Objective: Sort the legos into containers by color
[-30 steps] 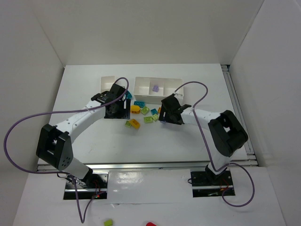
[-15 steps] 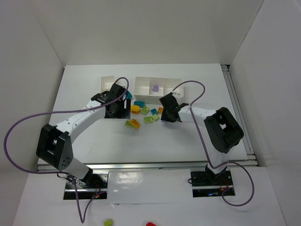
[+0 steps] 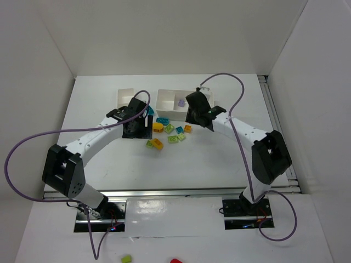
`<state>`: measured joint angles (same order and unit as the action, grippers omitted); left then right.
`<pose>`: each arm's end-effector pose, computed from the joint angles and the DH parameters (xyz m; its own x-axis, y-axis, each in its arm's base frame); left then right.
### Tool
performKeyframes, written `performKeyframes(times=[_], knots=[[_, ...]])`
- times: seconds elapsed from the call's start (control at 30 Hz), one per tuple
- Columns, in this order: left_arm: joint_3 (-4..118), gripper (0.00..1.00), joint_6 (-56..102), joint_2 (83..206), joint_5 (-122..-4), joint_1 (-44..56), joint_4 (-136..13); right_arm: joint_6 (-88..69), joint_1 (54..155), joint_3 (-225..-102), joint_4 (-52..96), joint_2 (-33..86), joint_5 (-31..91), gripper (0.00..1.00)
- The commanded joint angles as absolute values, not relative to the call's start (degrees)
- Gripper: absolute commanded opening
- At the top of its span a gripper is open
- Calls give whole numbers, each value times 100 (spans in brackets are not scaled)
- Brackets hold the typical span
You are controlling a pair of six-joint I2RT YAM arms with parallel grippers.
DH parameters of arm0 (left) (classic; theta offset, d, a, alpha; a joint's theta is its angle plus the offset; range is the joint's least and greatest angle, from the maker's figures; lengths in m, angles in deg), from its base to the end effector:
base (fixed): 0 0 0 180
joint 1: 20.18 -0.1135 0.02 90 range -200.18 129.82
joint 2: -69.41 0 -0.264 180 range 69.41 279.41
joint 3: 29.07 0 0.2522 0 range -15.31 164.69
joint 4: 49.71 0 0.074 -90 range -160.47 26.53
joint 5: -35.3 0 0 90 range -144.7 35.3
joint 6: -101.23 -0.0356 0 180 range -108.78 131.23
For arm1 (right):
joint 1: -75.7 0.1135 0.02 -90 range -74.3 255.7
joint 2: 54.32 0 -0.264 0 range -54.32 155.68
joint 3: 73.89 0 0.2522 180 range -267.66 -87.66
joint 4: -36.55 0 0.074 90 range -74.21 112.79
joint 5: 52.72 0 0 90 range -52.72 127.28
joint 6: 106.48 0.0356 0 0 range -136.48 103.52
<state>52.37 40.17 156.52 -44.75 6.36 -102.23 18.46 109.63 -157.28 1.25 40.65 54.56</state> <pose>0.2847 -0.1353 0.2596 -0.8389 -0.1138 -0.5323 -0.0540 0.9905 -0.1266 0.3077 0.1943 0.2471 -0.7052 0.1847 -0.6845 0.0480 0.9757 0.2137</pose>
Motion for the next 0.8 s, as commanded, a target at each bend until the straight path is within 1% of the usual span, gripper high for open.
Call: performKeyframes(times=[0.0, 0.03, 0.1, 0.13, 0.27, 0.3, 0.37, 0.43, 0.5, 0.57, 0.7, 0.77], knots=[[5079, 91, 4120, 15573, -4627, 654, -10179, 1481, 10962, -16672, 116, 4410, 5714, 23], [5018, 91, 4120, 15520, -4627, 654, -10179, 1385, 10962, -16858, 195, 4550, 5714, 23], [4964, 87, 4120, 15458, -4679, 654, -10179, 1245, 10962, -17437, 196, 5034, 5854, 23], [4964, 83, 4120, 15458, -4740, 654, -10179, 1244, 10893, -17623, 196, 5192, 5855, 23], [4964, 74, 4005, 15388, -5048, 654, -10126, 1094, 10699, -18493, 319, 6201, 5995, 27], [4964, 73, 4005, 15388, -5109, 654, -10126, 1094, 10638, -18956, 145, 6378, 5995, 30], [4964, 73, 4005, 15388, -5110, 706, -10179, 1094, 10637, -19425, -75, 6825, 5943, 35], [4912, 71, 4005, 15440, -5058, 707, -10179, 1094, 10637, -19942, -330, 6995, 5943, 47], [4912, 71, 4005, 15440, -5057, 707, -10179, 1094, 10637, -20007, -331, 7047, 5943, 55], [4912, 71, 4058, 15440, -5004, 707, -10179, 1094, 10637, -19902, -331, 6934, 5995, 59], [4981, 71, 3997, 15388, -4856, 707, -10179, 1094, 10584, -19498, -279, 6461, 5724, 61], [5035, 71, 3935, 15388, -4777, 707, -10231, 1094, 10584, -18939, -60, 6205, 5723, 59]])
